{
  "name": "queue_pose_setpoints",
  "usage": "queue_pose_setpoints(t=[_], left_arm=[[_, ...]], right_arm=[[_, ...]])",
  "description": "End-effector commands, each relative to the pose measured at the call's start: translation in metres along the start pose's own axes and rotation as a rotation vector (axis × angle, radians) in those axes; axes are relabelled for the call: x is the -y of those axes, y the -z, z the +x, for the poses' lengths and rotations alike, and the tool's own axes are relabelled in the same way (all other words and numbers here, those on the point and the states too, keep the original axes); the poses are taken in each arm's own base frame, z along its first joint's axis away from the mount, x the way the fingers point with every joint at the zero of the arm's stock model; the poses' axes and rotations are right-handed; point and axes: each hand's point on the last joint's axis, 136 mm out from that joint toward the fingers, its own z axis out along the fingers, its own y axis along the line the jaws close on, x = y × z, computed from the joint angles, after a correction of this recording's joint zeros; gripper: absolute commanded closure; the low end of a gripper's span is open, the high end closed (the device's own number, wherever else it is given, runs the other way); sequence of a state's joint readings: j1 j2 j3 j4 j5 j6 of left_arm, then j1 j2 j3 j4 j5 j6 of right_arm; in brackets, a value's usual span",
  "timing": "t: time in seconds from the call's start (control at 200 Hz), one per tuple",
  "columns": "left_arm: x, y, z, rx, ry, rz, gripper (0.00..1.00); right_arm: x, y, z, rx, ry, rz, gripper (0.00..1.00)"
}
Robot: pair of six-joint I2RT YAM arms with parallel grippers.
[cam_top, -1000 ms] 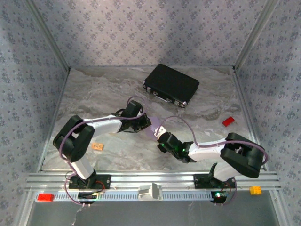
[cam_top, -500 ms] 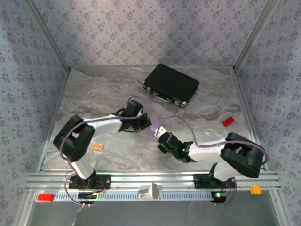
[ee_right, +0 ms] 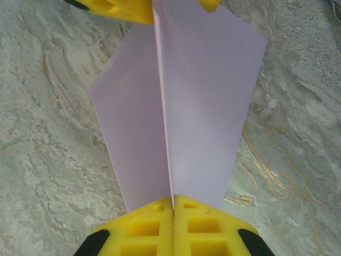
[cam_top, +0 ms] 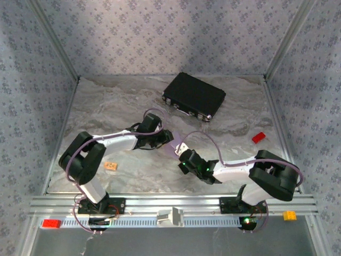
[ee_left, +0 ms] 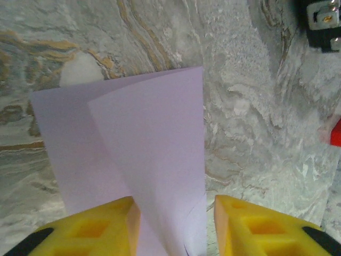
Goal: Fold a paper plane with a square sheet of paper (pick it up from the middle)
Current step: Fourth fold the wing at the center of the table.
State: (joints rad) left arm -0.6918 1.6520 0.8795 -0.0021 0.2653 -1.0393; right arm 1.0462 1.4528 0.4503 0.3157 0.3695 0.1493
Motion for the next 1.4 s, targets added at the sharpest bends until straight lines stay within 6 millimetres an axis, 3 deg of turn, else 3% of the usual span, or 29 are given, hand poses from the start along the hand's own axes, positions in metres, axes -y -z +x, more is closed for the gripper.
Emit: queue_pose_setpoints(t=[0.0, 0.295, 0.789, 1.179, 1.394], left_arm=[[0.0, 0.022, -0.01, 0.071, -0.011, -0.018, 0.55], [-0.008, 0.038, -0.015, 0.12, -0.009, -0.039, 0.51], [-0.011, 0.034, -0.013, 0.105, -0.004, -0.047, 0.51], [-0.006, 0.024, -0.009, 0.068, -0.01, -0.004, 0.69], [-0.002, 0.016, -0.006, 0.045, -0.014, 0.026, 0.78]], right_arm=[[-0.004, -0.004, -0.002, 0.01, -0.093, -0.052, 1.0], [-0.005, -0.009, 0.005, -0.007, -0.248, -0.174, 1.0], [-0.01, -0.016, 0.01, -0.046, -0.478, -0.355, 1.0], [-0.015, -0.018, -0.002, -0.136, -0.763, -0.621, 1.0], [-0.01, -0.019, -0.003, -0.175, -0.836, -0.648, 1.0]])
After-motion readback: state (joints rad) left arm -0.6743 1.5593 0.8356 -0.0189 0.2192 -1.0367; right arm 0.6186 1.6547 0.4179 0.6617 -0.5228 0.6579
